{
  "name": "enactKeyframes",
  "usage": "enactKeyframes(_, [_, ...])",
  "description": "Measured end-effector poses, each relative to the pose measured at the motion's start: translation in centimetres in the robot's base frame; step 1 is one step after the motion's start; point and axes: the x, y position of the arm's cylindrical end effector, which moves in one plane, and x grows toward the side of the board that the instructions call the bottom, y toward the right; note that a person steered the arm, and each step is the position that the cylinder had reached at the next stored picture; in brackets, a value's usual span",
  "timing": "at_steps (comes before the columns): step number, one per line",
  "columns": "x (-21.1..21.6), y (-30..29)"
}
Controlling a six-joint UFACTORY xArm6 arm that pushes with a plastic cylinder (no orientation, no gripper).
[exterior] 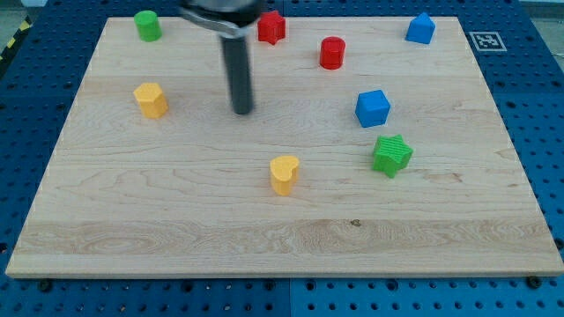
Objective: Move the cube towards the center right side of the board
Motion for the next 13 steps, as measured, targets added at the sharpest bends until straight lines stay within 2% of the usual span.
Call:
enactKeyframes(1, [1.3, 2.5])
enactKeyframes(3, [1.3, 2.6])
enactKeyframes(6, [1.3, 16.0])
enactKeyframes(8, [0.4, 13.2])
enactKeyframes(9, [0.4, 14.6])
enactKeyframes(11, [0.1, 21.4])
enactKeyframes(12, [-0.8, 21.4])
enactKeyframes(13, [-3.8, 19.9])
